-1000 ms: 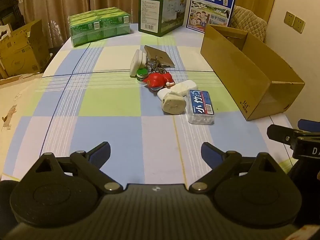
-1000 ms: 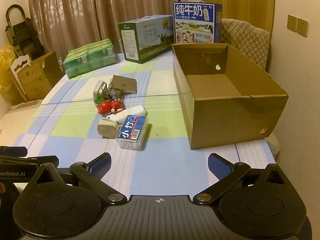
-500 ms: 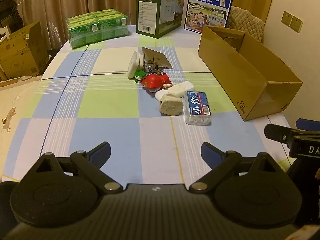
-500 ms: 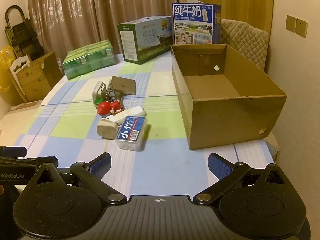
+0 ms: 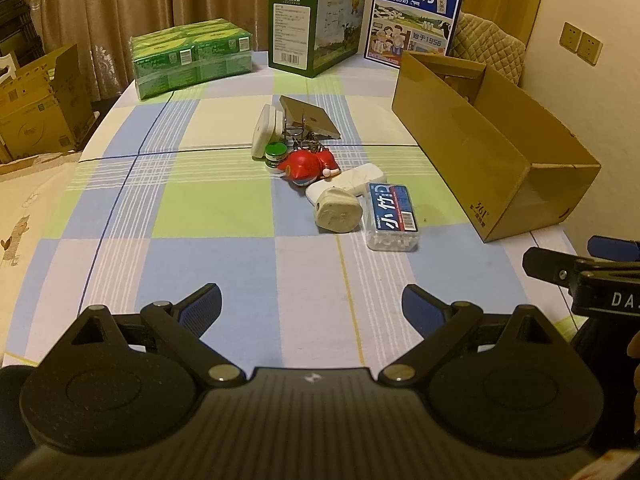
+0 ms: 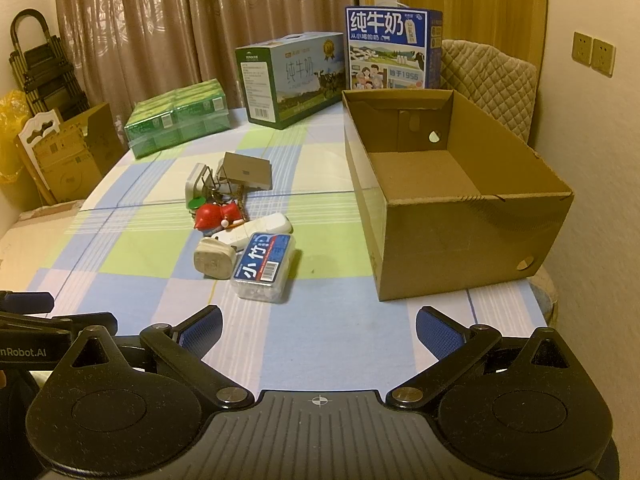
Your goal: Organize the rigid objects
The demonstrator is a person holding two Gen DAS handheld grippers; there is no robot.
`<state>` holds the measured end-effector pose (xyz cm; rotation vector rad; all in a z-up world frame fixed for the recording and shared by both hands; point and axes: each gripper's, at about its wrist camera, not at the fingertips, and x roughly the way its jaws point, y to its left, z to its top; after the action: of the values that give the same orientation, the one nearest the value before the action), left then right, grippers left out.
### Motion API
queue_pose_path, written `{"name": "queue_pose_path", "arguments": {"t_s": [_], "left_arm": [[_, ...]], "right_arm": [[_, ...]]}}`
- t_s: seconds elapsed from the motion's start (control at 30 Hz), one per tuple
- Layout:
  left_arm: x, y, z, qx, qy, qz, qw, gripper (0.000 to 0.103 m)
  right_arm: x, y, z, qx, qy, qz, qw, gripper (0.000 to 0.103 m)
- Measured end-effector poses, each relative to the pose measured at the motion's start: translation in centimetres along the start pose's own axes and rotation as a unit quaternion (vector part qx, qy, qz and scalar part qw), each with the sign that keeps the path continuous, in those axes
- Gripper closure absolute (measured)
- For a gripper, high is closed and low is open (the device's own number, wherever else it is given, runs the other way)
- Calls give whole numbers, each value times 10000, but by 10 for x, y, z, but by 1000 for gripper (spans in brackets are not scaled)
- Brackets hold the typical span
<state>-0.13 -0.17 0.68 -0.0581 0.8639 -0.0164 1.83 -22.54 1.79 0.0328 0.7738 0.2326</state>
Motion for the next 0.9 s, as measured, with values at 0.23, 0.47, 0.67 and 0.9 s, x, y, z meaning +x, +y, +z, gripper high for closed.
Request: {"name": "queue_pose_path", "arguments": {"t_s": [0.23, 0.47, 0.67, 0.9], "left_arm": [[-1, 1, 1, -5, -18, -11, 10000, 8], [-2, 0, 2, 8, -25, -37, 10000, 8], [-2, 0, 2, 7, -25, -35, 10000, 8], [-2, -1, 2, 9, -18, -57, 10000, 8]], "right_arm": [[0, 0, 0, -14, 6, 3, 10000, 3], [-1, 1, 1, -24, 6, 2, 10000, 3], [0, 1, 1, -10, 2, 5, 10000, 3], [0, 1, 0, -11, 14, 4, 10000, 3]]}}
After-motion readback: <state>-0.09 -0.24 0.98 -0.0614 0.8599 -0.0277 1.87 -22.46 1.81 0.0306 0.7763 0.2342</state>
